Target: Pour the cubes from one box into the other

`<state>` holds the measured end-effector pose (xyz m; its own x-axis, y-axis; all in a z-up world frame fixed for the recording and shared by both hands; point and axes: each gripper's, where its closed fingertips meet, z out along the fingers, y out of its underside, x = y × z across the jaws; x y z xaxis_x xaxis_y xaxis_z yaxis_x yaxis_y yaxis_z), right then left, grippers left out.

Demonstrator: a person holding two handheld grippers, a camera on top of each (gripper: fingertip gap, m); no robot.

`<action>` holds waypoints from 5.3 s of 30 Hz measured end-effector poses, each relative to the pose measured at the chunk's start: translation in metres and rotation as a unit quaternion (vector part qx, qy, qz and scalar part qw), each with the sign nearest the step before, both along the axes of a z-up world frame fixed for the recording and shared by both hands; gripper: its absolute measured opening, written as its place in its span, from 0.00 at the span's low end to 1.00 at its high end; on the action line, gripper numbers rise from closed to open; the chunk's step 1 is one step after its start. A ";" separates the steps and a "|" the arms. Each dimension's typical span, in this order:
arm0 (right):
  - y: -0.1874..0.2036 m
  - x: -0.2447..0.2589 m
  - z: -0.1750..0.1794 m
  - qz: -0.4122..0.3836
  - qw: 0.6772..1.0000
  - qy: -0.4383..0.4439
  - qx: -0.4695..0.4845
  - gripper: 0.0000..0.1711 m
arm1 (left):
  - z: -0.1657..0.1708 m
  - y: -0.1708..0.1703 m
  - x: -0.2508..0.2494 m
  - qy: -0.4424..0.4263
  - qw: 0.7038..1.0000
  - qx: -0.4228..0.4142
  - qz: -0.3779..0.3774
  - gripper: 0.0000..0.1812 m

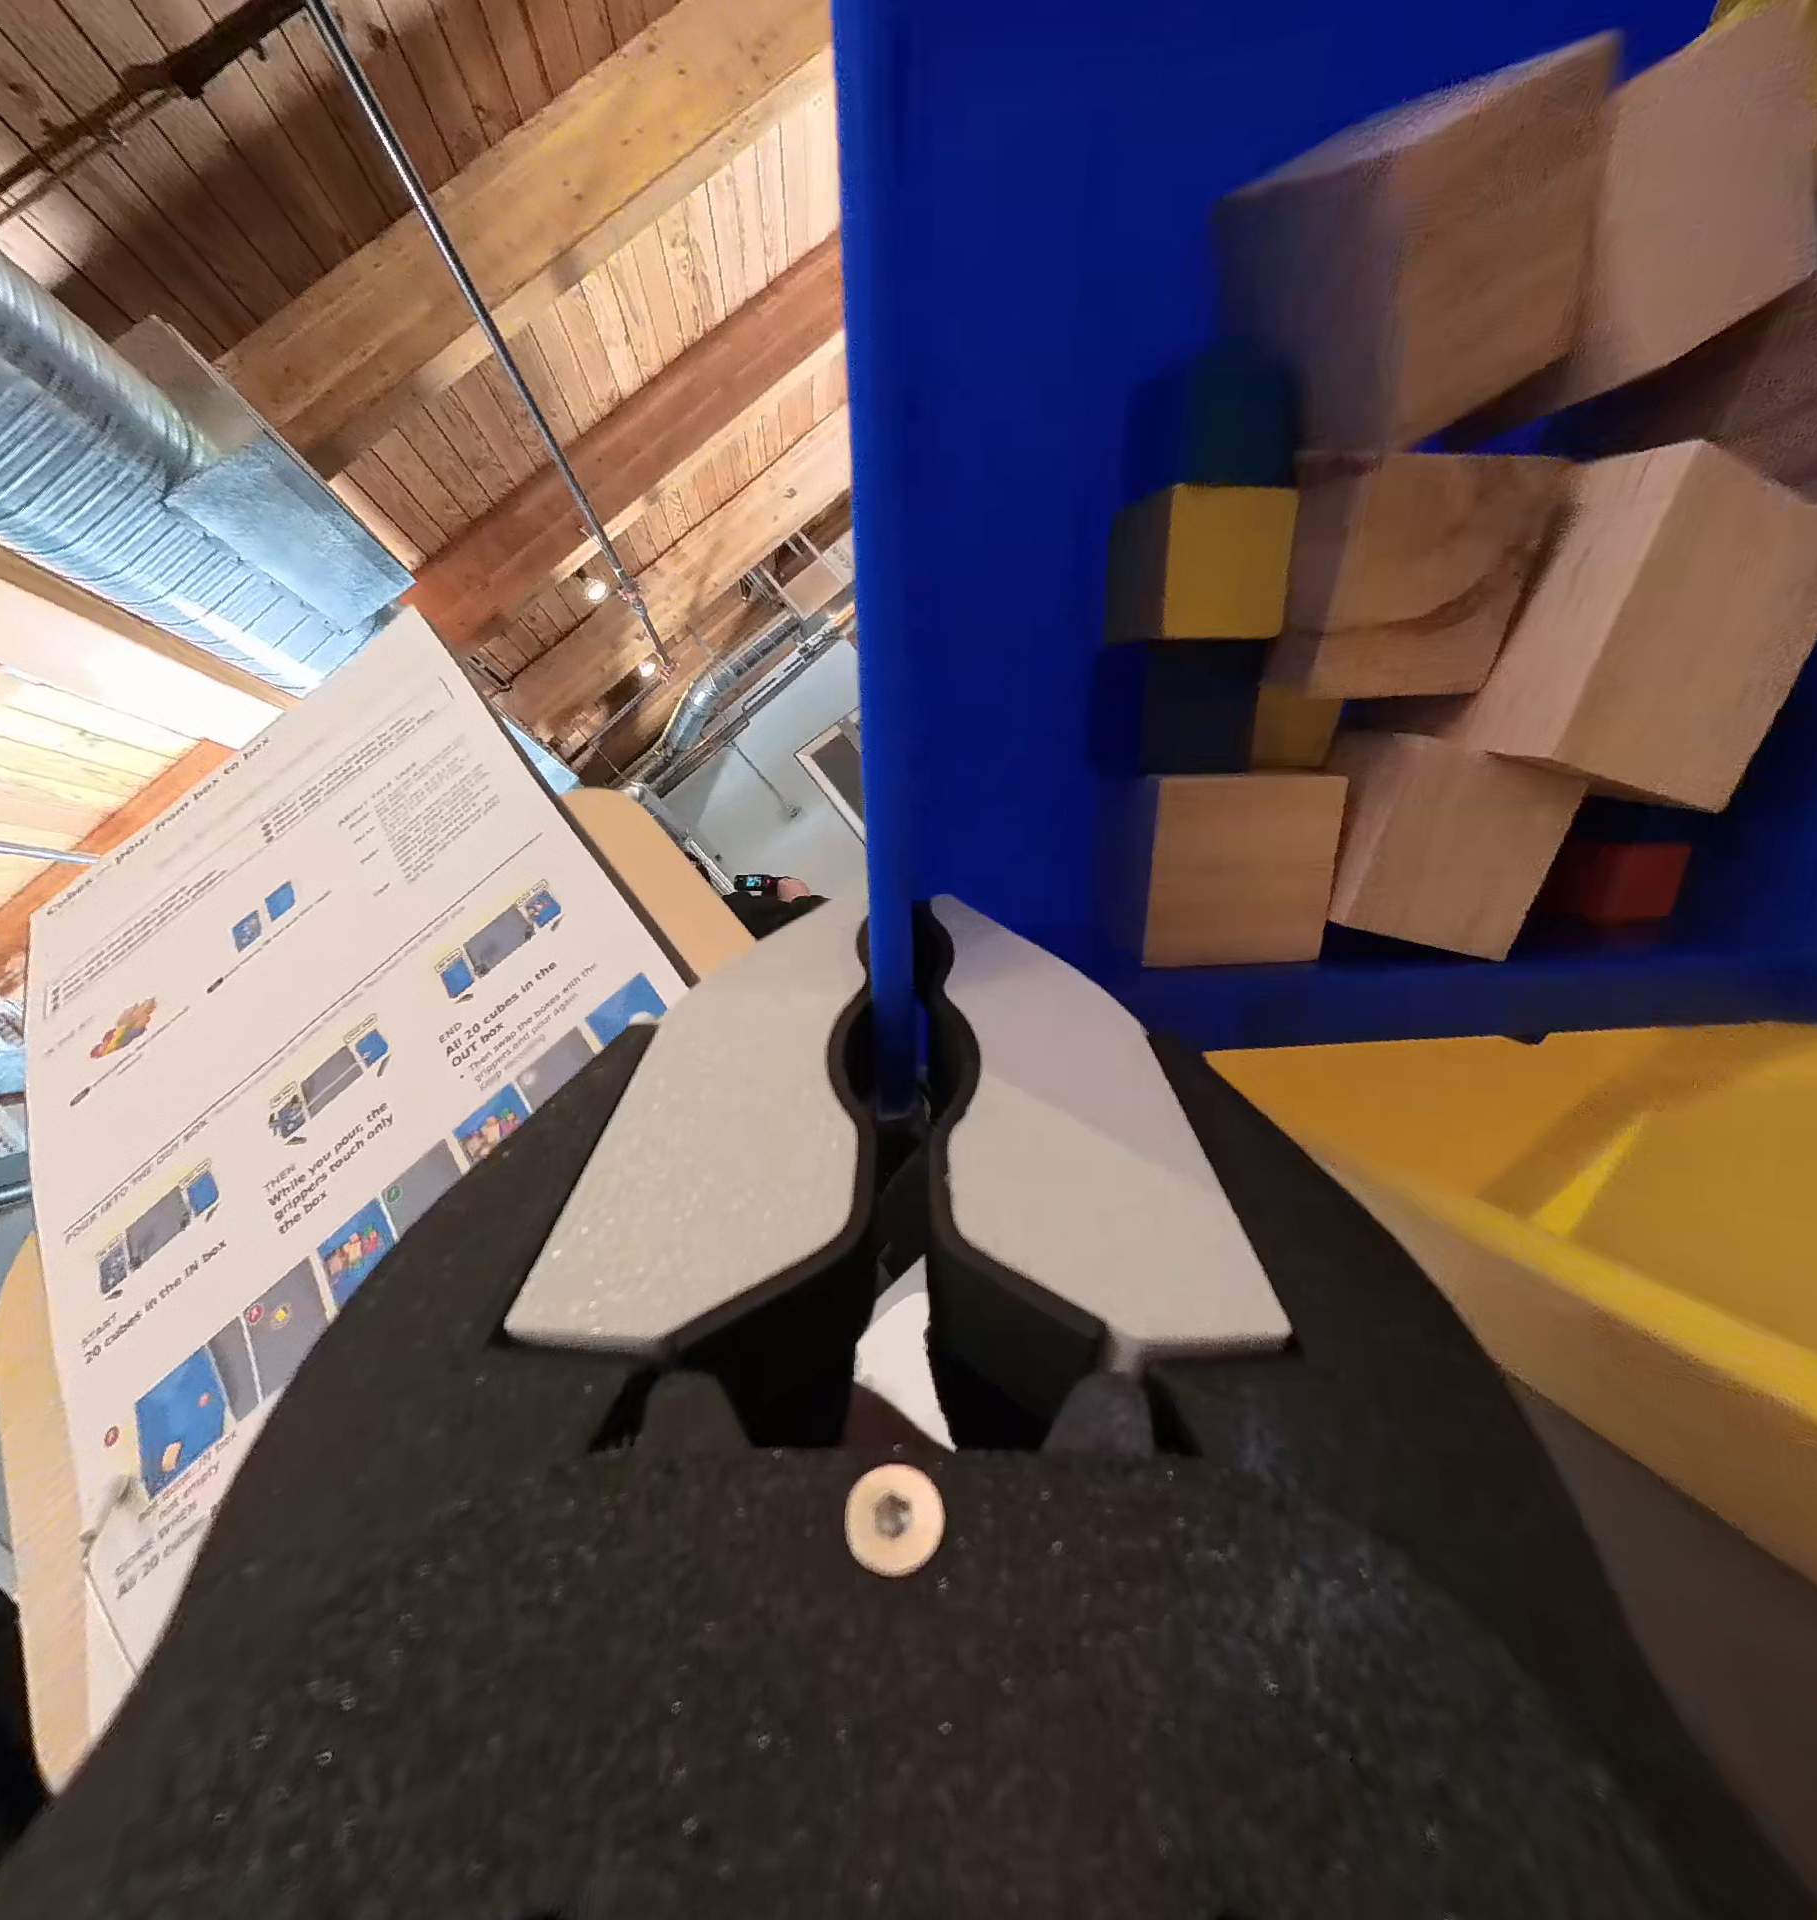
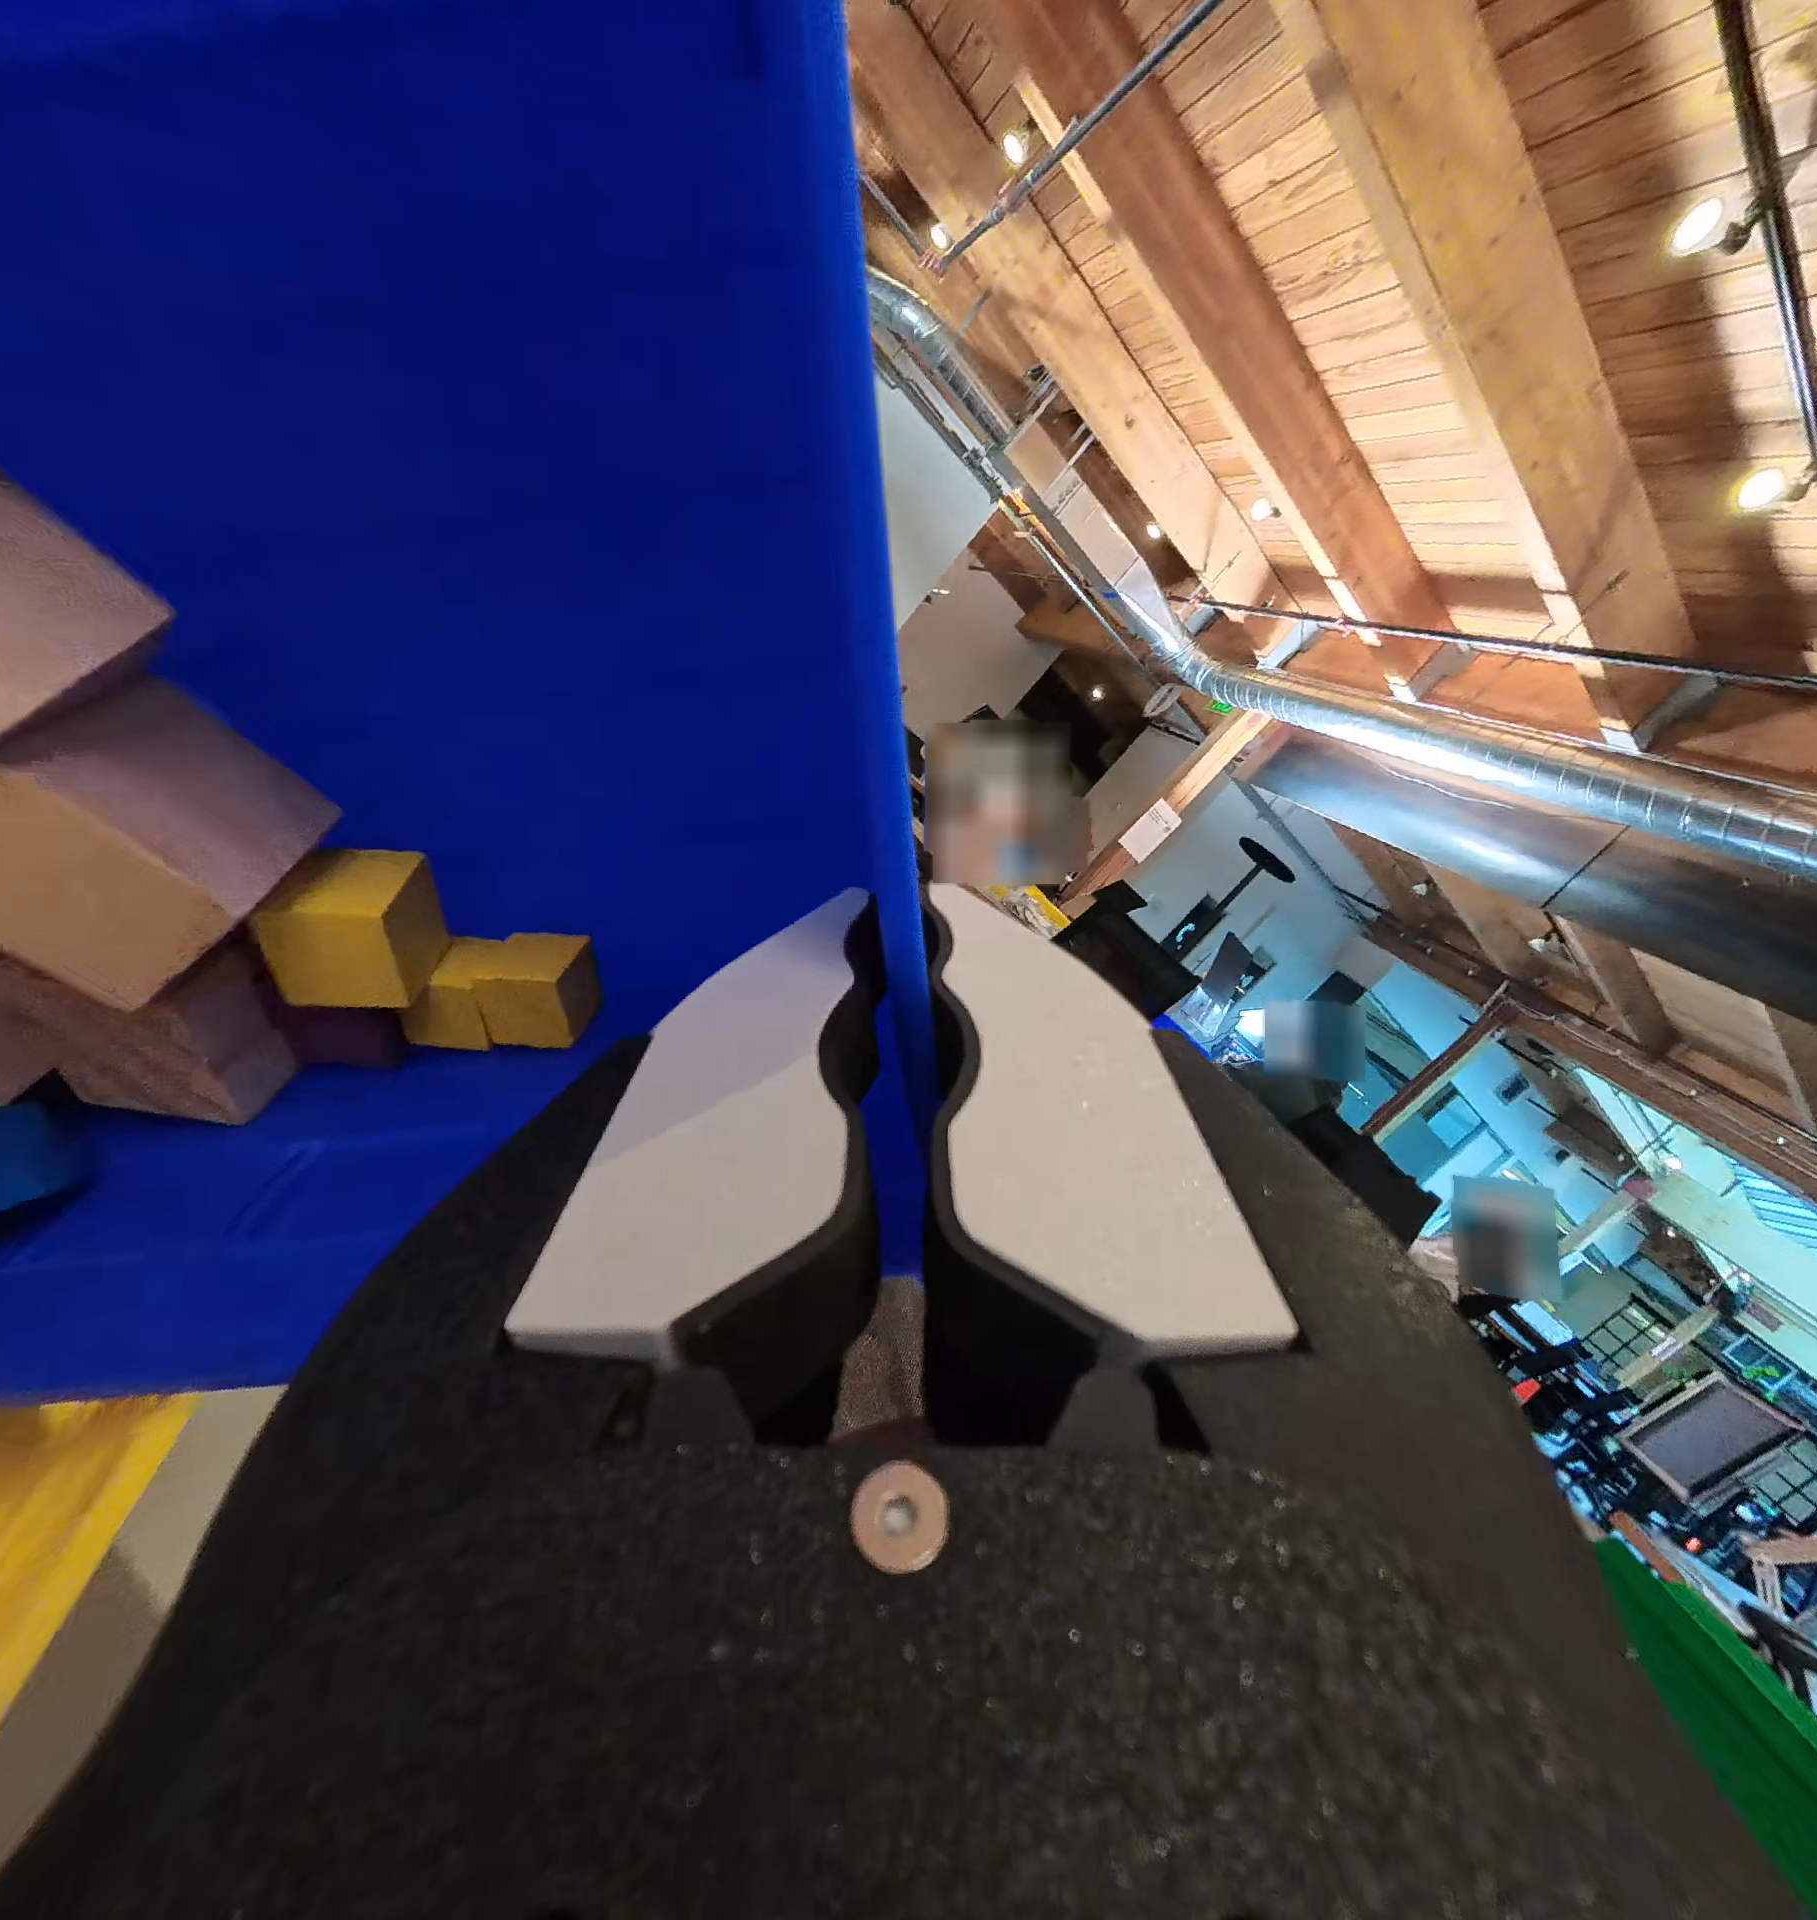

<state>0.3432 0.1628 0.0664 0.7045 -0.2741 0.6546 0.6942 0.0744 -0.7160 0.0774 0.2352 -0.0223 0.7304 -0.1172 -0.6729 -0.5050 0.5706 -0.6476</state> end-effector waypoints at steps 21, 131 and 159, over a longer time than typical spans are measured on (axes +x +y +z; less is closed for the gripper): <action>0.001 -0.005 0.106 0.022 0.995 0.003 0.095 0.02 | 0.121 0.011 -0.004 -0.040 0.995 0.084 0.024 0.01; -1.034 -0.091 -0.209 0.019 0.818 0.513 -0.259 0.24 | -0.116 -0.907 -0.155 -0.149 0.777 -0.609 -0.058 0.26; -1.086 0.447 -0.262 -0.200 0.828 0.463 -0.246 0.26 | -0.142 -0.906 0.479 0.122 0.785 -0.549 -0.260 0.27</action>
<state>0.7901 -0.9231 -0.1958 0.8838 -0.4677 -0.0125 -0.2699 -0.4879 -0.8301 0.5565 -0.6705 -0.1642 0.2564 -0.9640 -0.0701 -0.5738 -0.0935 -0.8136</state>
